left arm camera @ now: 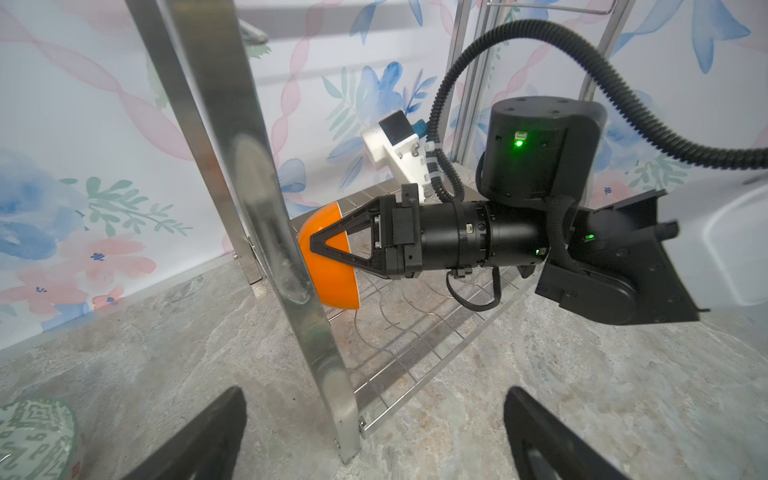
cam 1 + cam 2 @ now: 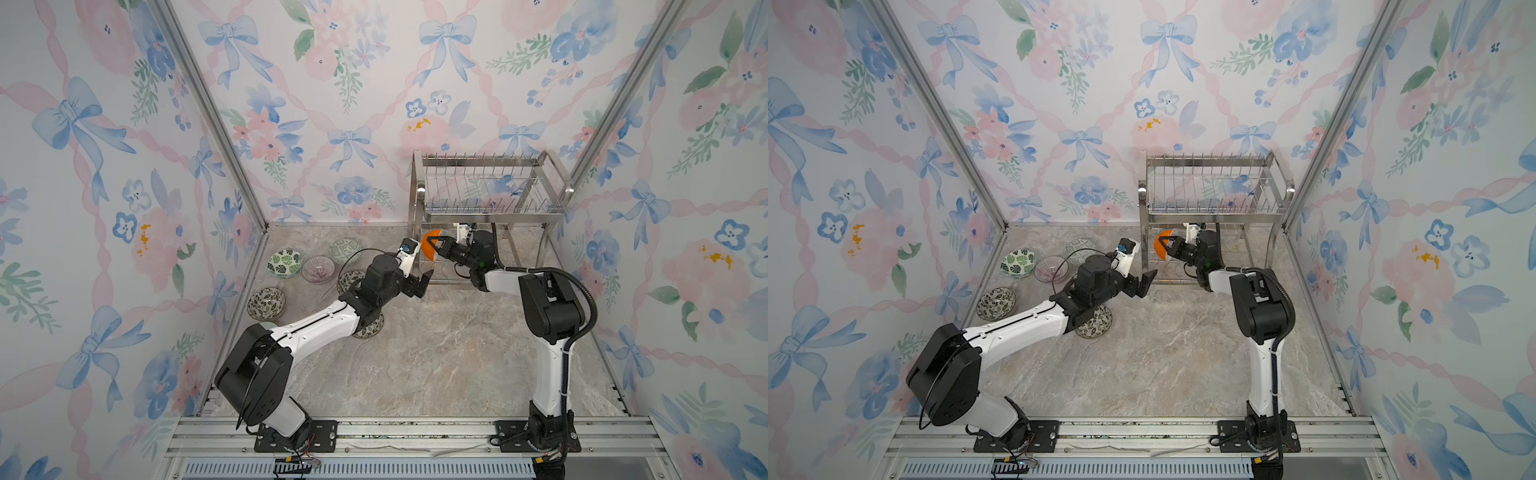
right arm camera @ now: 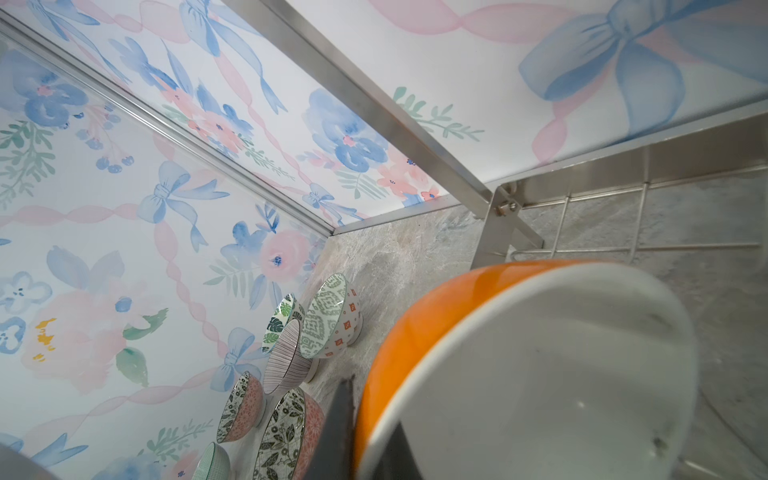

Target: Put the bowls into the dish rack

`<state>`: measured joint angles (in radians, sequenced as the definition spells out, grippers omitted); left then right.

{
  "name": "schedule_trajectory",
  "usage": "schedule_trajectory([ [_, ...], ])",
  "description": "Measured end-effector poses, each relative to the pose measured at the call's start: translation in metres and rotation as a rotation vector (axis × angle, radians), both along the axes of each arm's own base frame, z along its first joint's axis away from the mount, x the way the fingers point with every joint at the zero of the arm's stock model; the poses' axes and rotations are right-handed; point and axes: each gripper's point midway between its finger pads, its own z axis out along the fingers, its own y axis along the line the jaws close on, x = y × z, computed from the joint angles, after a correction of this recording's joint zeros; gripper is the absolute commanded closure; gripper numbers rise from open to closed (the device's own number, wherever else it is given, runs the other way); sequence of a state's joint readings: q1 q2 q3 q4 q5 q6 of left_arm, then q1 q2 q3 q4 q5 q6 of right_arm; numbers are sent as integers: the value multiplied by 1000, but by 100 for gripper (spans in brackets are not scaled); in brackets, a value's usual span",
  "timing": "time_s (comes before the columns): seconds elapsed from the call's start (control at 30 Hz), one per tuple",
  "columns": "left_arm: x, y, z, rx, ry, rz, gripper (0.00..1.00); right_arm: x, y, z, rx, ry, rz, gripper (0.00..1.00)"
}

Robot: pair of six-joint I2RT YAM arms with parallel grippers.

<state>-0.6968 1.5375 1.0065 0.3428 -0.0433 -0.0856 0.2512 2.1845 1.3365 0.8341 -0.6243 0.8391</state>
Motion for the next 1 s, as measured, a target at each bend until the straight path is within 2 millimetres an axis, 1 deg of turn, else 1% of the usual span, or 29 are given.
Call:
schedule_trajectory([
  [0.17, 4, 5, 0, 0, 0, 13, 2, 20, -2, 4, 84, -28, 19, 100],
  [0.27, 6, 8, 0, 0, 0, 21, 2, 27, -3, 5, 116, -37, 27, 100],
  [0.37, 8, 9, -3, 3, 4, 24, 2, 32, -3, 5, 137, -33, 35, 100],
  [0.6, 11, 8, -13, 17, 22, 26, 2, 42, 3, 7, 179, -48, 73, 100],
  [0.83, 12, 9, -14, 17, 24, 29, 2, 50, 7, 9, 199, -55, 102, 100],
  [1.0, 11, 9, -14, 15, 26, 27, 2, 52, 12, 3, 200, -34, 133, 100],
])
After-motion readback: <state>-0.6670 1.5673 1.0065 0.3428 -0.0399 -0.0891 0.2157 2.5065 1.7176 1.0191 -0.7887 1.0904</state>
